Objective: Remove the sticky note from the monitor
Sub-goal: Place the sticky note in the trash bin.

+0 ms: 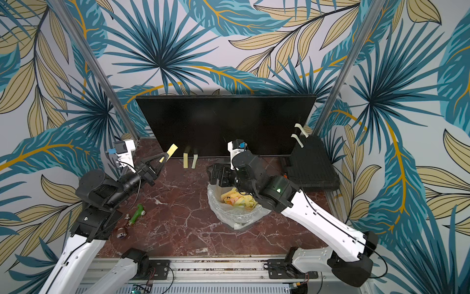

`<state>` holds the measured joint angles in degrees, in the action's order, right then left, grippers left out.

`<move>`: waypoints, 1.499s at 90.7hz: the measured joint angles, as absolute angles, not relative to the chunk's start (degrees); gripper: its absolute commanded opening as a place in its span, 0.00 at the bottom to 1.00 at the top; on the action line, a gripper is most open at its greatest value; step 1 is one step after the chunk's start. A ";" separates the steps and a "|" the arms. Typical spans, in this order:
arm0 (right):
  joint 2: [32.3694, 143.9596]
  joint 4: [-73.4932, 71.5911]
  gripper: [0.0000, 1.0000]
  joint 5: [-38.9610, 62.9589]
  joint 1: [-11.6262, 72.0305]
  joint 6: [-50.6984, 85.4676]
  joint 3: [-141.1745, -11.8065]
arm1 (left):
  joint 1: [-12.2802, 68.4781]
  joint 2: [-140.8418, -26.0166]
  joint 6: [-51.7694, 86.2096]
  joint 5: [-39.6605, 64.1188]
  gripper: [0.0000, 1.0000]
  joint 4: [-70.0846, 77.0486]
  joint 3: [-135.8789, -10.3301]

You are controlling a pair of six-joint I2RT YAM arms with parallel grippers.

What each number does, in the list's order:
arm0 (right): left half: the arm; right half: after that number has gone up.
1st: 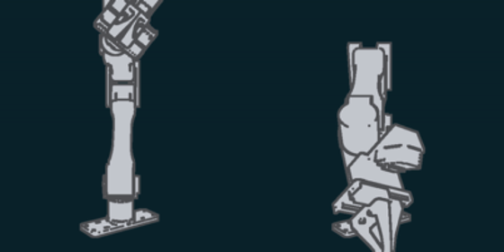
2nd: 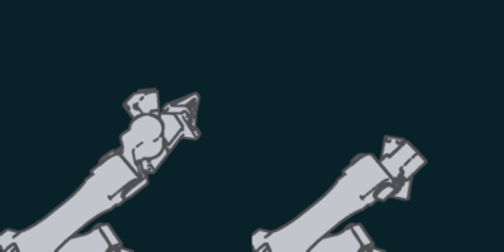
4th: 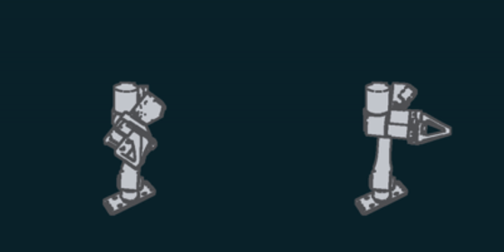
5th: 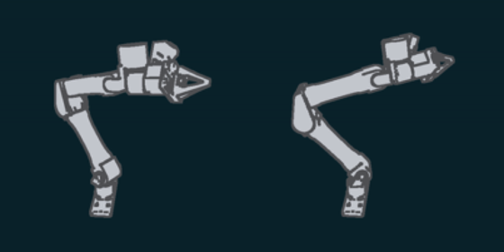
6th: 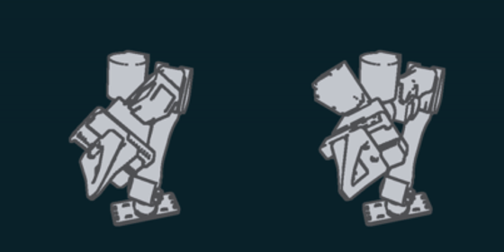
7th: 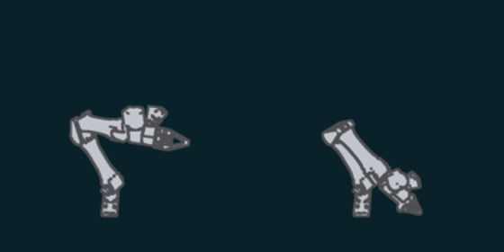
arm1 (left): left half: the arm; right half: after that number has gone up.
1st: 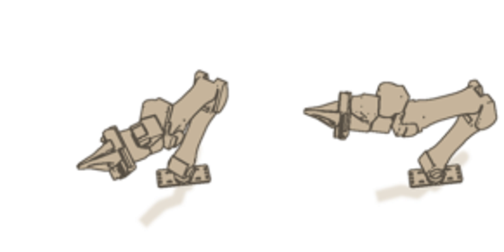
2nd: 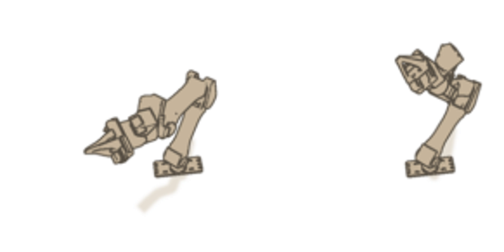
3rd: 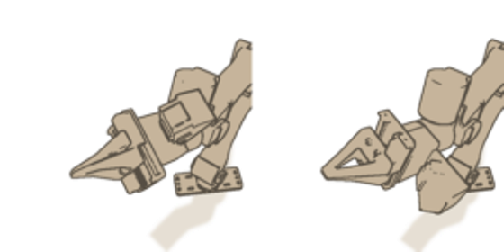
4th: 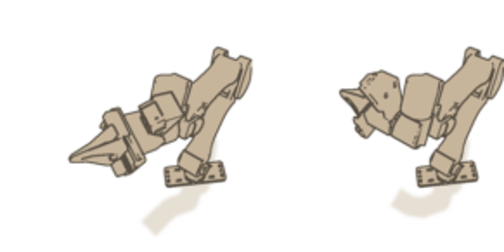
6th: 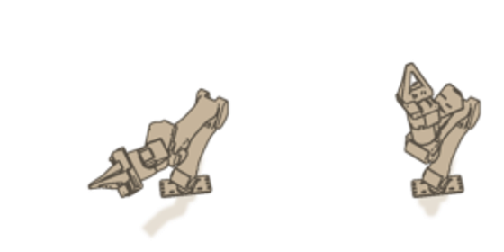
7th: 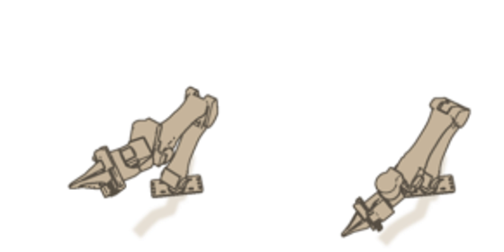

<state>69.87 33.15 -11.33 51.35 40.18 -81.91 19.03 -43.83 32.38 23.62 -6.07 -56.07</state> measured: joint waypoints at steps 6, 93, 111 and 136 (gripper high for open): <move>66.83 34.30 0.97 -12.36 50.59 40.14 -80.01 | 24.73 -45.52 31.42 20.64 0.00 -6.17 -56.25; 45.01 40.36 0.98 -19.53 47.94 40.97 -68.55 | 57.23 -78.30 19.11 -7.57 0.40 -12.97 -73.14; 46.50 41.08 0.98 -19.46 47.92 40.95 -68.55 | 57.34 -77.23 18.22 -8.25 0.63 -13.13 -73.14; 49.39 41.04 0.99 -18.37 47.88 40.73 -69.56 | 57.34 -68.93 16.78 -12.60 0.94 -10.61 -71.77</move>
